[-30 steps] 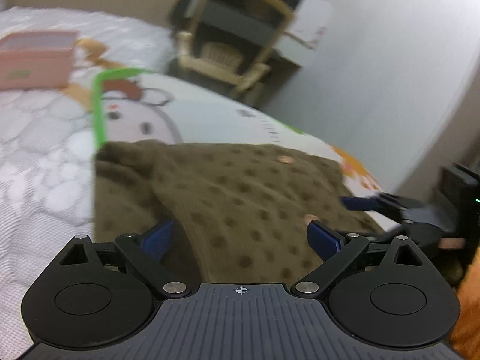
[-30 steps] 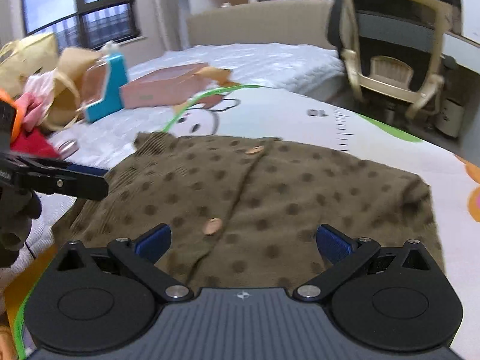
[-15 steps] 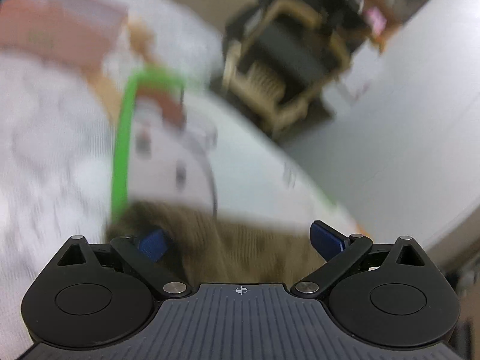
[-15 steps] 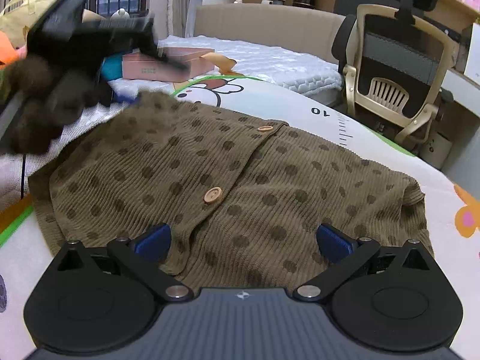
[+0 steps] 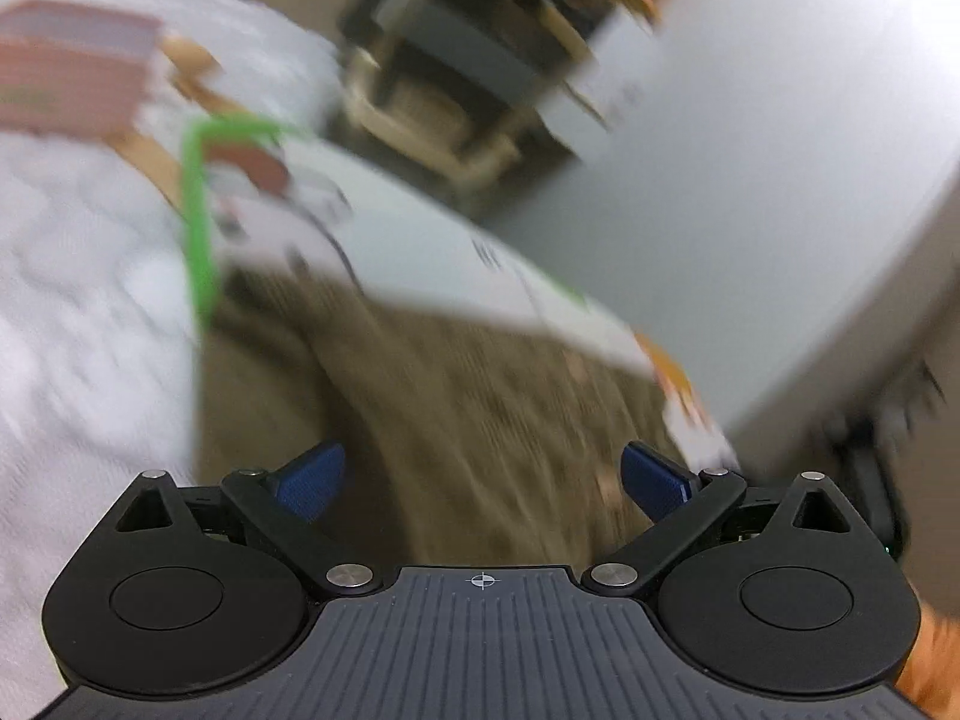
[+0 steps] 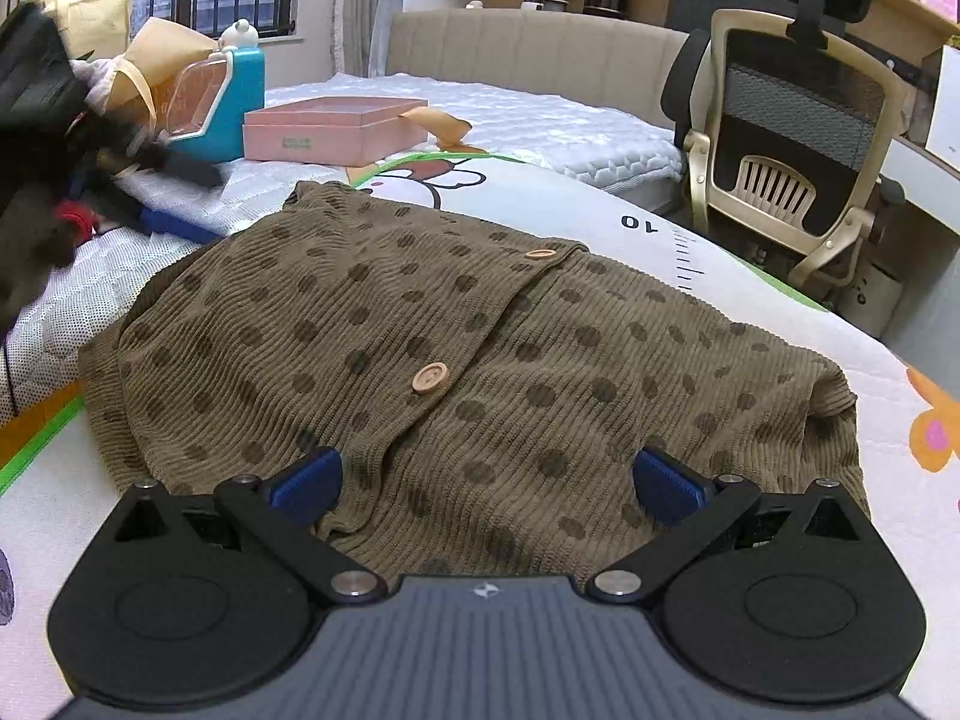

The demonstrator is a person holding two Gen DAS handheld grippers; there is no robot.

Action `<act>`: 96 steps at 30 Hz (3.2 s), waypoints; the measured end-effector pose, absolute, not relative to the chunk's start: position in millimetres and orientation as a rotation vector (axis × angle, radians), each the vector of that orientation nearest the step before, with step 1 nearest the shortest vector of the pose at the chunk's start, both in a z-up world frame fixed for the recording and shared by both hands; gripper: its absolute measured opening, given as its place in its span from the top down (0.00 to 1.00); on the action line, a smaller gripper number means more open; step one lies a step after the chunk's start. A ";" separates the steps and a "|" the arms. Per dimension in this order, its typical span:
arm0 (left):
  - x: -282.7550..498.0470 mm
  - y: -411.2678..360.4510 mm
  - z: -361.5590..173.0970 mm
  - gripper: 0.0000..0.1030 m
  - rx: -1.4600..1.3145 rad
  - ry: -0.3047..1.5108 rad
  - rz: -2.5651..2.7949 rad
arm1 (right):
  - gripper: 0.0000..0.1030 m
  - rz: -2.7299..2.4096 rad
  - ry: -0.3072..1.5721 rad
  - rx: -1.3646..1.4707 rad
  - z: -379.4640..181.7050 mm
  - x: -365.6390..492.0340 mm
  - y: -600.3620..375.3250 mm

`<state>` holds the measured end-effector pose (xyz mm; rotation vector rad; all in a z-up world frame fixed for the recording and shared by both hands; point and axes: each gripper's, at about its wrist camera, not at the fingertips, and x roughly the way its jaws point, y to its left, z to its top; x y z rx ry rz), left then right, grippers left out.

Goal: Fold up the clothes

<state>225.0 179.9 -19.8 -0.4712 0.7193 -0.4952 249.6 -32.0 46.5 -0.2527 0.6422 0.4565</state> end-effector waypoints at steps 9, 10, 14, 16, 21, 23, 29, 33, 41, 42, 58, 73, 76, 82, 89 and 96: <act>198.8 169.0 -34.1 0.01 -0.423 0.751 -0.454 | 0.00 0.446 0.690 -0.198 47.7 247.8 -48.1; 198.5 166.6 -33.2 0.01 -0.414 0.753 -0.447 | 0.00 0.439 0.698 -0.194 49.5 246.3 -52.0; 199.8 158.9 -31.9 0.01 -0.382 0.756 -0.426 | 0.00 0.404 0.694 -0.173 62.0 239.6 -69.5; 198.9 157.3 -31.6 0.01 -0.372 0.756 -0.423 | 0.00 0.377 0.644 -0.143 75.6 238.8 -80.4; 196.6 157.2 -32.5 0.00 -0.369 0.751 -0.420 | 0.00 0.358 0.656 0.040 89.4 270.3 -104.4; 196.3 156.1 -32.0 0.00 -0.364 0.750 -0.418 | 0.00 0.357 0.660 0.074 88.9 289.2 -104.2; 195.0 154.2 -32.5 0.00 -0.348 0.742 -0.420 | 0.00 0.299 0.737 0.110 67.9 335.0 -103.3; 193.2 153.9 -35.0 0.00 -0.349 0.726 -0.421 | 0.00 0.250 0.758 0.096 60.3 342.2 -99.6; 191.1 151.4 -36.2 0.00 -0.333 0.713 -0.425 | 0.00 0.346 0.576 -0.013 92.0 277.7 -59.1; 191.0 151.3 -36.1 0.00 -0.333 0.713 -0.424 | 0.00 0.367 0.588 0.007 89.3 274.5 -54.7; 160.5 198.8 -29.9 0.01 -0.477 0.685 -0.245 | 0.00 0.375 0.643 -0.117 50.7 260.4 -14.8; 175.7 198.1 -17.0 0.74 -0.476 0.706 -0.213 | 0.00 0.617 0.498 -0.369 85.0 208.2 49.0; 177.5 201.5 -4.7 0.85 -0.495 0.680 -0.226 | 0.00 0.708 0.507 -0.400 82.8 199.7 81.0; 179.7 197.5 7.7 0.85 -0.476 0.659 -0.286 | 0.05 0.745 0.545 -0.481 53.4 207.1 129.2; 175.6 219.8 -15.6 0.49 -0.533 0.710 -0.202 | 0.06 0.732 0.570 -0.400 59.5 207.2 104.3; 176.3 227.6 -50.3 0.45 -0.569 0.794 -0.175 | 0.06 0.681 0.553 -0.346 71.8 206.1 72.7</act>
